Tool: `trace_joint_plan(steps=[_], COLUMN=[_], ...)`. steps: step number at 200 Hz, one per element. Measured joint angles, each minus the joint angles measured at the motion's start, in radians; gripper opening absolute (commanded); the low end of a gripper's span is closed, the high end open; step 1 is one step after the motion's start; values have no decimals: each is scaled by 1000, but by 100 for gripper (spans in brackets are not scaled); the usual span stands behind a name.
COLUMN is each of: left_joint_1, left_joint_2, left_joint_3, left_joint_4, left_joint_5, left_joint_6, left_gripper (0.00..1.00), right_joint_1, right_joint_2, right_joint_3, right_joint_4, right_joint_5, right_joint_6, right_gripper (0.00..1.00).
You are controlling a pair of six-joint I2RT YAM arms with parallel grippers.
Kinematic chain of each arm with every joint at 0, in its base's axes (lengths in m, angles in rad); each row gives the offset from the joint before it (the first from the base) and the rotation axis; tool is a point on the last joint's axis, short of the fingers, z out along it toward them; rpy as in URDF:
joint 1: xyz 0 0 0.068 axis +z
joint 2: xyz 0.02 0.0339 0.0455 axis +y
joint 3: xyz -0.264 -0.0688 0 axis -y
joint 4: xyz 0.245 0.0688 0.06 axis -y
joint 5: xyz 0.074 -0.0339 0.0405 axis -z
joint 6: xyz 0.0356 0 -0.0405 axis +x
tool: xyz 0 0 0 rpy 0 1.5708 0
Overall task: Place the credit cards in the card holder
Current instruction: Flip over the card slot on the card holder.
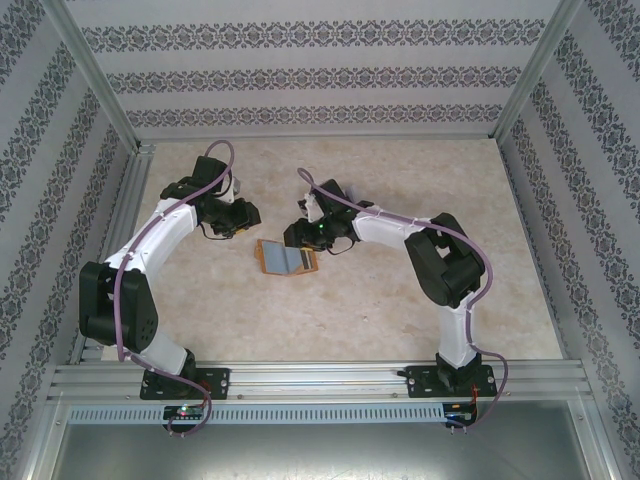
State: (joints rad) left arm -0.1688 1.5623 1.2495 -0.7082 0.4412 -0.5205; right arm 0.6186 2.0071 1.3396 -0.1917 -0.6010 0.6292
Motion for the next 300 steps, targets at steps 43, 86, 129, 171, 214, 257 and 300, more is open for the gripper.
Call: trace_joint_plan(steps=[43, 86, 129, 171, 214, 257, 300], left_joint_1=[0, 0, 0, -3, -16, -41, -60], left_joint_2=[0, 0, 0, 12, 26, 71, 104], left_joint_3=[-4, -13, -27, -36, -51, -59, -71], left_joint_4=[10, 13, 26, 43, 64, 97, 122], left_joint_5=[3, 4, 15, 24, 32, 50, 56], left_joint_6=[-2, -4, -8, -11, -19, -37, -37], left_gripper=[36, 36, 36, 36, 36, 35, 25], right_joint_1=[-5, -8, -8, 0, 21, 40, 38], right_joint_2=[0, 0, 0, 26, 61, 71, 67], right_joint_3=[0, -1, -5, 14, 62, 100, 103], right_joint_4=[-3, -7, -26, -96, -180, -213, -232], right_joint_5=[0, 2, 17, 79, 155, 176, 195], right_joint_6=[3, -2, -5, -36, -69, -92, -103], right_gripper=[33, 21, 20, 21, 26, 47, 49])
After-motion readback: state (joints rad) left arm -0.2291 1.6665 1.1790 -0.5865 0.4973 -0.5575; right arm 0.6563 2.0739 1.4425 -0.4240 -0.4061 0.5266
